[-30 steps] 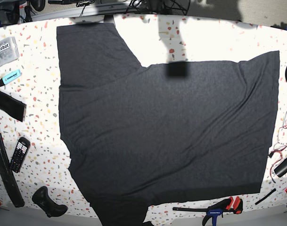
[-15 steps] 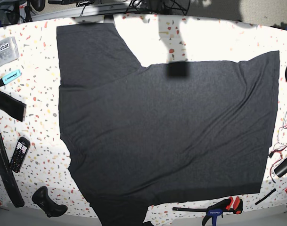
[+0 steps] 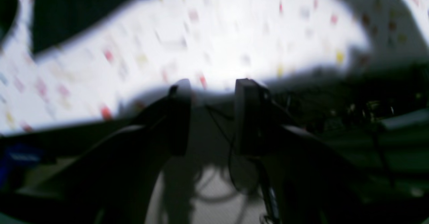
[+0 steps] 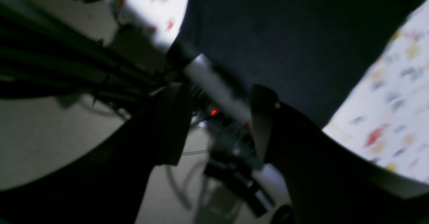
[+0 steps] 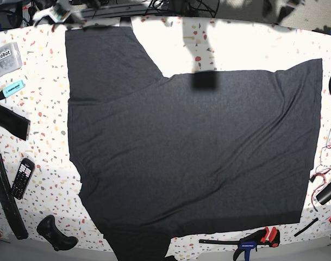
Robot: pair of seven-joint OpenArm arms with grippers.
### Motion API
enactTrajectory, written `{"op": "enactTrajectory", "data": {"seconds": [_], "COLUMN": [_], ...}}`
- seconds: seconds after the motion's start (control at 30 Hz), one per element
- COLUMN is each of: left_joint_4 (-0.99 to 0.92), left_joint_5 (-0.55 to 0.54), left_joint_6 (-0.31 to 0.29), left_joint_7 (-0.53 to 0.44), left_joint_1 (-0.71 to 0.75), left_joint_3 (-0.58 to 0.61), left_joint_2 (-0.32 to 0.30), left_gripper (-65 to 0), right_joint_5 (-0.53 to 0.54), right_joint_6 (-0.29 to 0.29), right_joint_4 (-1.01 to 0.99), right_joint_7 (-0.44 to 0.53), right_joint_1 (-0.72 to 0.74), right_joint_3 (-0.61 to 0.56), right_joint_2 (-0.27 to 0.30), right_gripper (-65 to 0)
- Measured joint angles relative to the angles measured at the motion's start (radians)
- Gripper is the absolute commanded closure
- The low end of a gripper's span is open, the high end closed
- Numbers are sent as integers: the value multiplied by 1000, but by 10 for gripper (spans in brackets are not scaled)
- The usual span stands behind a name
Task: Fold the T-shirt properly
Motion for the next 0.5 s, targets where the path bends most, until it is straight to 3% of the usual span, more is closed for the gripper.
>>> {"op": "enactTrajectory", "data": {"seconds": [0.1, 0.2, 0.37, 0.5], "left_joint_4": [87, 162, 213, 213], "left_joint_5": [100, 219, 241, 241], "left_joint_6": [0, -69, -192, -204], "left_joint_7": [40, 127, 166, 184], "left_joint_1": [-19, -52, -67, -85], "left_joint_3": [-16, -14, -14, -14], "left_joint_2": [-9, -56, -152, -195], "left_gripper": [-215, -215, -215, -215], "right_joint_5": [-23, -122, -167, -200], "right_joint_6": [7, 6, 11, 14], "right_joint_4": [33, 71, 155, 225], "right_joint_7": [-21, -29, -135, -269], "right_joint_1": [47, 118, 129, 132], "right_joint_3": [40, 74, 79, 79], "right_joint_2": [-1, 8, 53, 84], "right_gripper": [-314, -314, -314, -314]}}
